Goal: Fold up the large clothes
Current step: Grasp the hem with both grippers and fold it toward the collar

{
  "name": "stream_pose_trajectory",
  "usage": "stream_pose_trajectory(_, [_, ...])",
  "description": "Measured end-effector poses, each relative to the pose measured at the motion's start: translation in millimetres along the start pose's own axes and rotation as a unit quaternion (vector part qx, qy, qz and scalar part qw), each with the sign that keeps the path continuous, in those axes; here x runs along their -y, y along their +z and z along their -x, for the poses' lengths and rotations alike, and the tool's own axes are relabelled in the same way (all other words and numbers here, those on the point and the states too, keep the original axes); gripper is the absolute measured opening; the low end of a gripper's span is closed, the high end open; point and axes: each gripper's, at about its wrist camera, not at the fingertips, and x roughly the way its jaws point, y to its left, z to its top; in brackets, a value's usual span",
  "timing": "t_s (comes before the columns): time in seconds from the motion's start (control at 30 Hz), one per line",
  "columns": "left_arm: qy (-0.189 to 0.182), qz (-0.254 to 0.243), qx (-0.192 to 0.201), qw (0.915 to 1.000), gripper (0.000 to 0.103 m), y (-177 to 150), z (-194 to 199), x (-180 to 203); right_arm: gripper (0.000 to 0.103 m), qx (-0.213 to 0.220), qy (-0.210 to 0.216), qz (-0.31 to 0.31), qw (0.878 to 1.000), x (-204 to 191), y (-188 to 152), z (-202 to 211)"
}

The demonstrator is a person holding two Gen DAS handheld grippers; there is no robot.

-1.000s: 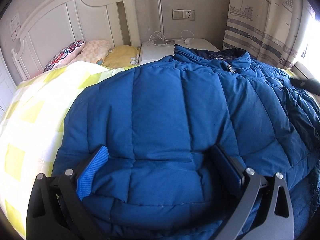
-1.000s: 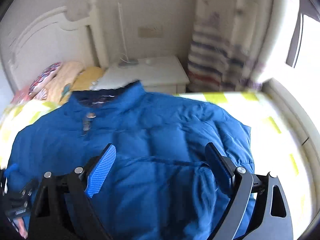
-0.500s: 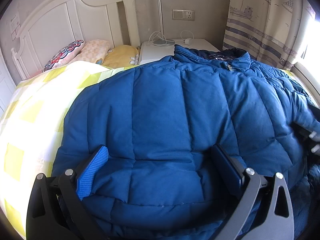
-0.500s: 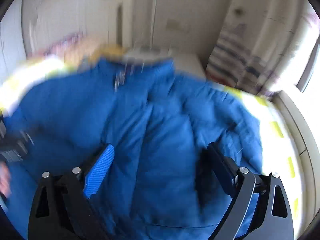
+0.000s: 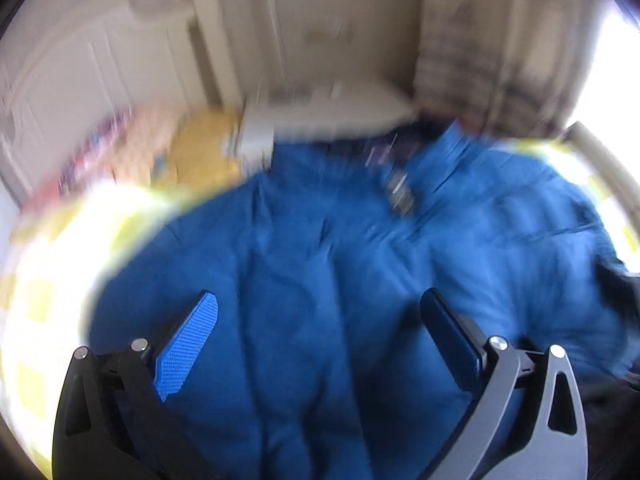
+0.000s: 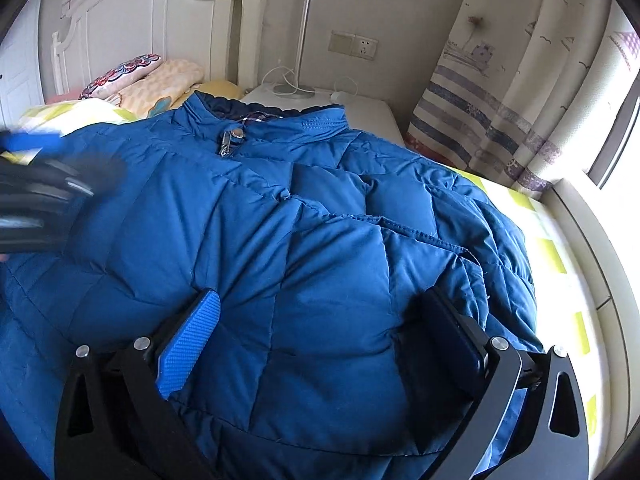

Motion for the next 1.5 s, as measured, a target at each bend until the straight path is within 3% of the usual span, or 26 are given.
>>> stream_pose_trajectory(0.07, [-0.019, 0.005, 0.037, 0.9991, 0.101, -10, -4, -6, 0.097, 0.0, 0.003, -0.002, 1.0, 0, 0, 0])
stream_pose_trajectory(0.27, [-0.022, 0.009, 0.041, 0.9989, 0.101, -10, -4, -6, 0.098, -0.007, 0.018, -0.013, 1.0, 5, 1, -3])
stream_pose_trajectory(0.4, [-0.01, 0.025, 0.028, 0.9992, 0.101, -19, 19, -12, 0.098, -0.007, 0.024, -0.019, 1.0, 6, 1, -3])
stream_pose_trajectory(0.5, [-0.029, 0.026, 0.046, 0.9982, 0.101, -43, 59, -18, 0.098, -0.003, 0.041, -0.029, 0.999, 10, -1, 3])
stream_pose_trajectory(0.6, [0.001, 0.011, 0.05, 0.9987, 0.101, -80, 89, -23, 0.098, -0.013, 0.045, -0.036, 0.998, 8, -7, 29])
stream_pose_trajectory(0.67, [-0.003, 0.016, 0.049, 0.9987, 0.101, -107, 100, -32, 0.098, 0.009, 0.071, -0.011, 0.997, -4, -19, 61])
stream_pose_trajectory(0.73, [-0.004, 0.028, 0.032, 0.9991, 0.101, -128, 94, -41, 0.098, 0.016, 0.071, 0.027, 0.997, -20, -35, 76])
stream_pose_trajectory(0.8, [-0.008, 0.043, -0.003, 0.9991, 0.101, -140, 78, -47, 0.098, -0.018, 0.066, 0.062, 0.996, -38, -52, 68])
stream_pose_trajectory(0.83, [-0.013, 0.047, 0.005, 0.9988, 0.101, -140, 80, -48, 0.099, -0.034, 0.055, 0.078, 0.995, -45, -61, 59])
stream_pose_trajectory(0.93, [0.003, 0.037, 0.0, 0.9993, 0.101, -139, 78, -44, 0.099, -0.028, 0.06, 0.06, 0.996, -42, -66, 54])
stream_pose_trajectory(1.13, [-0.002, 0.042, 0.001, 0.9991, 0.101, -140, 79, -46, 0.099, -0.03, 0.072, 0.05, 0.996, -37, -68, 52])
stream_pose_trajectory(1.2, [-0.002, 0.048, 0.003, 0.9988, 0.1, -141, 84, -49, 0.098, -0.046, 0.086, 0.037, 0.995, -29, -67, 54])
stream_pose_trajectory(1.27, [-0.008, 0.066, 0.032, 0.9973, 0.101, -147, 104, -59, 0.098, -0.045, 0.078, 0.015, 0.996, -10, -67, 66])
stream_pose_trajectory(1.33, [0.001, 0.084, 0.051, 0.9952, 0.101, -156, 119, -74, 0.098, -0.028, 0.028, 0.004, 0.999, 18, -74, 79])
stream_pose_trajectory(1.4, [0.05, 0.111, 0.028, 0.9922, 0.101, -164, 111, -93, 0.098, -0.05, -0.017, -0.014, 0.999, 45, -85, 70])
stream_pose_trajectory(1.47, [0.012, 0.157, -0.01, 0.9874, 0.101, -167, 97, -112, 0.099, -0.058, 0.038, -0.068, 0.995, 73, -99, 58])
stream_pose_trajectory(1.5, [0.011, 0.159, -0.004, 0.9872, 0.101, -166, 97, -113, 0.099, -0.056, 0.059, -0.086, 0.993, 82, -102, 57])
